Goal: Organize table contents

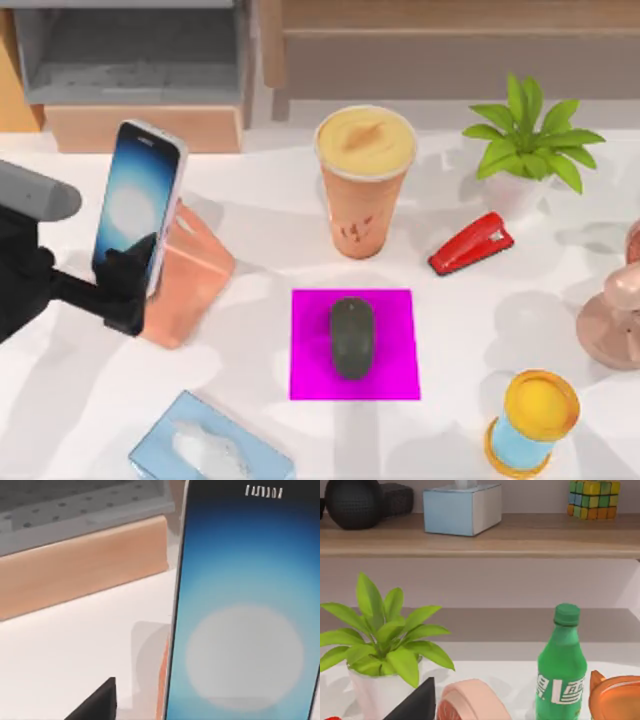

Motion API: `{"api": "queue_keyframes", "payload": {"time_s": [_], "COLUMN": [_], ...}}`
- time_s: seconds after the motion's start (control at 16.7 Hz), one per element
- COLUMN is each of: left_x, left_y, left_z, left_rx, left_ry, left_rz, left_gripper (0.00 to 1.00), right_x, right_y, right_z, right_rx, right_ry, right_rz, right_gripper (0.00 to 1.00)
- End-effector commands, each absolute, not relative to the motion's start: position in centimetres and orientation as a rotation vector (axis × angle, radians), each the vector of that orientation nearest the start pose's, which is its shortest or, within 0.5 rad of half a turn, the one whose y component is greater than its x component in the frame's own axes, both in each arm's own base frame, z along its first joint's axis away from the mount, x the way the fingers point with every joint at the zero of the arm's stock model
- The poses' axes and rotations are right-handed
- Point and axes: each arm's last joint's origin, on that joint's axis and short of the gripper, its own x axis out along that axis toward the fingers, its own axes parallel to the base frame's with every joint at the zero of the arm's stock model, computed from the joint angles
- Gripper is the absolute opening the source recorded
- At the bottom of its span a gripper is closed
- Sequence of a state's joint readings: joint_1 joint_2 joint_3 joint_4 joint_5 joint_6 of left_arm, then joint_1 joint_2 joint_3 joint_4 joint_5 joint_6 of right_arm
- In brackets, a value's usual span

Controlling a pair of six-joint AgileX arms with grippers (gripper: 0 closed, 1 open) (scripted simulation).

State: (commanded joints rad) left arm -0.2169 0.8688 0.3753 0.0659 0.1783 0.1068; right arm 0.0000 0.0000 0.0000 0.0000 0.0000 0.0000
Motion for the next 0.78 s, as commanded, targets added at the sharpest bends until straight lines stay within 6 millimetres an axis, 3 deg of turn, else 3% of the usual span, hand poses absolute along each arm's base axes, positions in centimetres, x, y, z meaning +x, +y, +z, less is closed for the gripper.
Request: {"api": "queue_keyframes", "payload": {"time_s": [0.3,0.78], "left_x": [15.8,12.9], "left_y": [-3.2,-1.6], "left_z": [19.9,18.6], "left_rx": [0.083,0.045], "left_ry": [0.302,0.182], "left_rz": [-0.317,-0.176], "left_gripper": [1.00,1.00], "right_x": [10.6,10.6], "right_y": [-0.1,-0.1], "right_z": [16.0,16.0], "right_rx": [0.000,0.000], "right_ry": [0.000,0.000], "right_rz": [0.000,0.000], "right_gripper": [1.00,1.00]}}
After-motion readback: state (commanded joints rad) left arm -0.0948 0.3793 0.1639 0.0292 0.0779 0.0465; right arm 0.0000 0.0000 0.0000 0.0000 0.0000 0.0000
